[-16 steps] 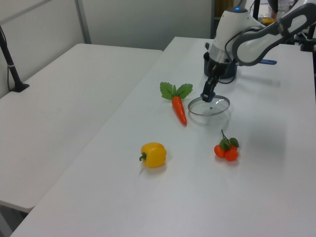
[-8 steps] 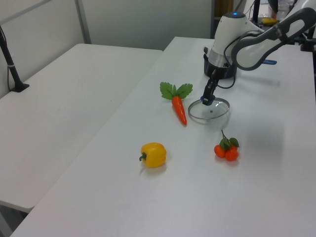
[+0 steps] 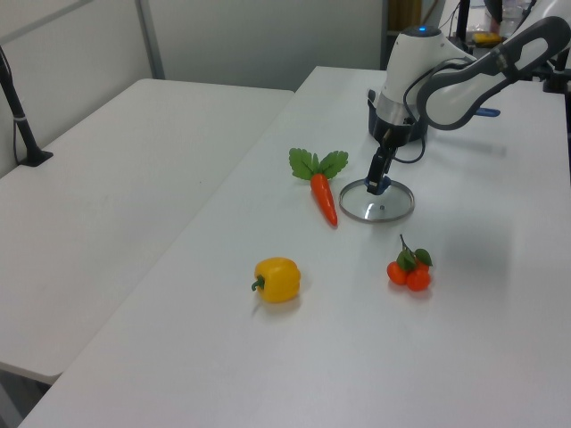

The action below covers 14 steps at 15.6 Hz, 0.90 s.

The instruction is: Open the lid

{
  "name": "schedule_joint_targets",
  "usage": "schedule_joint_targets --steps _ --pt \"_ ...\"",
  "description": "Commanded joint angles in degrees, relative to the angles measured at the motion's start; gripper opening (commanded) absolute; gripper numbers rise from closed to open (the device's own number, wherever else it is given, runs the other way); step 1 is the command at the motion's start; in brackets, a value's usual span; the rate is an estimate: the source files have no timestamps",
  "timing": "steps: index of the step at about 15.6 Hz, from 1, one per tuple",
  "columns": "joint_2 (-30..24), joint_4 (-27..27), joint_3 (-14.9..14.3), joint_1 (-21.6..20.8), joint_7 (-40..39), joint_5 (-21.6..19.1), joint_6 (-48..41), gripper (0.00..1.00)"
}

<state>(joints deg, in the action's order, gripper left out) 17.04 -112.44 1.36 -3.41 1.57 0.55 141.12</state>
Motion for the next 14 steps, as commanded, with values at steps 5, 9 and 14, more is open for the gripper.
schedule_joint_targets --steps 5,9,14 --pt "-5.78 11.35 -0.57 -2.22 5.72 3.23 -24.37 1.00" --pt "-12.35 14.53 -0.83 -5.28 6.25 4.90 -39.12 1.00" --pt "-19.40 15.41 -2.76 -6.96 6.25 5.17 -49.53 1.00"
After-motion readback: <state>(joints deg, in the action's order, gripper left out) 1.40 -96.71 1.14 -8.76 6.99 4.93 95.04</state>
